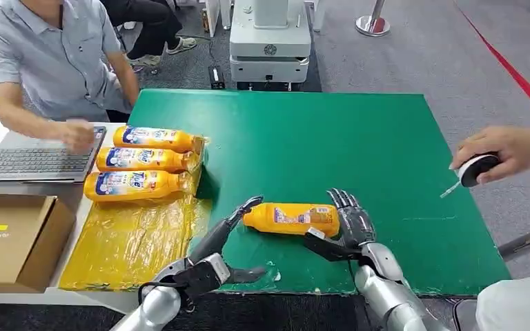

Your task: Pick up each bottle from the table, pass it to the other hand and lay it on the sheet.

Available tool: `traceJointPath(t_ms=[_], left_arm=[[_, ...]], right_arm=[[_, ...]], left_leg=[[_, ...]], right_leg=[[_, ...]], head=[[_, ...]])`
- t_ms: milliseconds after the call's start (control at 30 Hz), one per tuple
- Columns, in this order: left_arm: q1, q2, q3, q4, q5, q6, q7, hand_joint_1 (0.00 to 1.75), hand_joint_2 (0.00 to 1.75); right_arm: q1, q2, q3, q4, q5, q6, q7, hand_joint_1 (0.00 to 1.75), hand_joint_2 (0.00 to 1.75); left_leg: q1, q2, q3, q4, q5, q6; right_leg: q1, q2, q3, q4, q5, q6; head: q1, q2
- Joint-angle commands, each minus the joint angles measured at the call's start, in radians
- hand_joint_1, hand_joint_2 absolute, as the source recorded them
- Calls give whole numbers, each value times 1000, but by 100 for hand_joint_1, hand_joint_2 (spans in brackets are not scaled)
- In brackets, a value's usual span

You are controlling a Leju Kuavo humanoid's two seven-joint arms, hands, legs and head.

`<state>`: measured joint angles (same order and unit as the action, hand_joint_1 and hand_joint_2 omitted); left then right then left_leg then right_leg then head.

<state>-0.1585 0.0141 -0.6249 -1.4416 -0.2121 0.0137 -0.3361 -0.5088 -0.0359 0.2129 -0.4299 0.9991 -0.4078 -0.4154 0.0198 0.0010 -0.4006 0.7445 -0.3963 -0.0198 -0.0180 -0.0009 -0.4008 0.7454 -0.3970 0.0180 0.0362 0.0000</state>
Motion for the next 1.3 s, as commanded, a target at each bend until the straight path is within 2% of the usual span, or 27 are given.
traceJointPath(t_ms=[33,233,333,800,1100,1200,1300], left_arm=[[-57,-5,-24,-2,2,-3,-10,0,175],[-55,-5,-24,-2,2,-3,-10,0,175],[-62,-14,-22,9,4,-6,-7,0,175],[-94,-33,-41,54,23,-17,-19,0,175],[-106,-33,-50,80,18,-5,-30,0,175],[-111,-34,-56,89,19,-3,-31,0,175],[-121,-35,-60,100,20,-1,-33,0,175]], right_arm=[[-47,2,28,7,5,39,7,0,175],[-44,0,35,6,11,43,11,0,175],[-67,-24,114,18,99,32,96,0,175],[-156,-23,144,74,97,67,102,0,175],[-151,-2,94,99,30,71,64,0,175],[-143,10,40,110,-42,120,34,0,175],[-144,0,56,120,-27,122,32,0,175]], left_leg=[[0,0,0,0,0,0],[0,0,0,0,0,0],[0,0,0,0,0,0],[0,0,0,0,0,0],[0,0,0,0,0,0],[0,0,0,0,0,0],[0,0,0,0,0,0]], right_leg=[[0,0,0,0,0,0],[0,0,0,0,0,0],[0,0,0,0,0,0],[0,0,0,0,0,0],[0,0,0,0,0,0],[0,0,0,0,0,0],[0,0,0,0,0,0]], head=[[3,0],[1,0],[2,0],[2,0],[1,0],[1,0],[0,0]])
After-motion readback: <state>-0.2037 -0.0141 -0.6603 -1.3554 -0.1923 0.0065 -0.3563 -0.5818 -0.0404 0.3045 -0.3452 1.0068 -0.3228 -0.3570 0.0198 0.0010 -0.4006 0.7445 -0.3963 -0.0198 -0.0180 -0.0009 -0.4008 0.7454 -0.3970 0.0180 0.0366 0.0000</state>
